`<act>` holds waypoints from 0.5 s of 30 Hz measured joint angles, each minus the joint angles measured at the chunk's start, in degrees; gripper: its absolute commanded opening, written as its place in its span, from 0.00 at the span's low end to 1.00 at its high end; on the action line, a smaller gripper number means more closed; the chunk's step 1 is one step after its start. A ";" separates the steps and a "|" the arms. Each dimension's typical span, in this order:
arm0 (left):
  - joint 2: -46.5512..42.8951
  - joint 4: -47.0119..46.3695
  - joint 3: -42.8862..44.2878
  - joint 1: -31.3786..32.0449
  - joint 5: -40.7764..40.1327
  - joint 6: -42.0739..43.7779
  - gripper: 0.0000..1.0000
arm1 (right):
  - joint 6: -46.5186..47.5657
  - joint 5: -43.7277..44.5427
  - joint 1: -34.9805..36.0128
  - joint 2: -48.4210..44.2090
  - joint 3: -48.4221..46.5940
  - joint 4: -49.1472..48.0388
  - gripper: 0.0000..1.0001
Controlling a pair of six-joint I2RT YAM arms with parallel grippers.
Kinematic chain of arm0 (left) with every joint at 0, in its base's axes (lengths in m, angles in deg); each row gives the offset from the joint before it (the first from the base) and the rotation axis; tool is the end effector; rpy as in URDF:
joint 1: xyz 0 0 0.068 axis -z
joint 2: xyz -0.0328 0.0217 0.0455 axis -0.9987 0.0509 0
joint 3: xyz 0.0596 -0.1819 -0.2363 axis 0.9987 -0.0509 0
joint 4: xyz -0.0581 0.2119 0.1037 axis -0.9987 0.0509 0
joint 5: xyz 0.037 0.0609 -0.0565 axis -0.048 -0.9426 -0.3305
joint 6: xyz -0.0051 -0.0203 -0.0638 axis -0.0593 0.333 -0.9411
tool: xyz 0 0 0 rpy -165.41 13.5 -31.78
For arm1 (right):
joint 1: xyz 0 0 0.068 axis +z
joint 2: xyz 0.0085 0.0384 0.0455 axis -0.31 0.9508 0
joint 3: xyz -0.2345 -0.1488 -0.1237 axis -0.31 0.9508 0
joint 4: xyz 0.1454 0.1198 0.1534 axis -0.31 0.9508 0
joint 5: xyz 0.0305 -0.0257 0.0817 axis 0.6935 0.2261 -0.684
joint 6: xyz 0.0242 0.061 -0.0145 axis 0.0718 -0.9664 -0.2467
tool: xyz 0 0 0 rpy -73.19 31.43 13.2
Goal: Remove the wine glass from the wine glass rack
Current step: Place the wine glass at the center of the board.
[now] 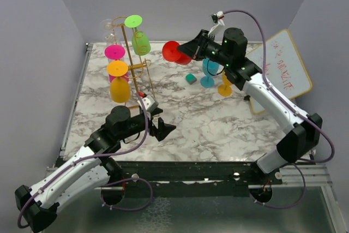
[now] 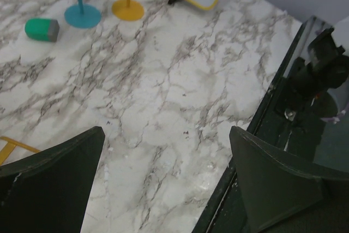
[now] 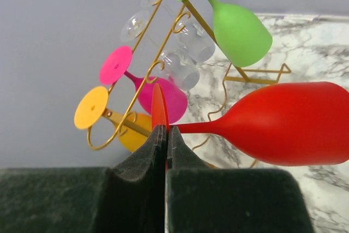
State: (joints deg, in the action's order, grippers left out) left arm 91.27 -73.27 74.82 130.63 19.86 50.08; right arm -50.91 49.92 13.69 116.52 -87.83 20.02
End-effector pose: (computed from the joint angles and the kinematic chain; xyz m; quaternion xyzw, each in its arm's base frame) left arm 0.0911 -0.1063 0.3076 0.3136 0.7191 -0.3638 0.5022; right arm 0.3143 0.2164 0.4559 -0.0803 0.7133 0.4978 0.4867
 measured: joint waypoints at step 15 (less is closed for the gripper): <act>-1.57 -13.03 -1.75 0.00 5.01 -7.21 0.97 | 15.85 -4.39 0.00 -26.08 24.20 2.45 0.01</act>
State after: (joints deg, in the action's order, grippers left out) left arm 89.70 -86.29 73.07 130.63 24.86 42.86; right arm -35.06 45.52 13.69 90.45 -63.63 22.46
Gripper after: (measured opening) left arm 0.970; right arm 0.045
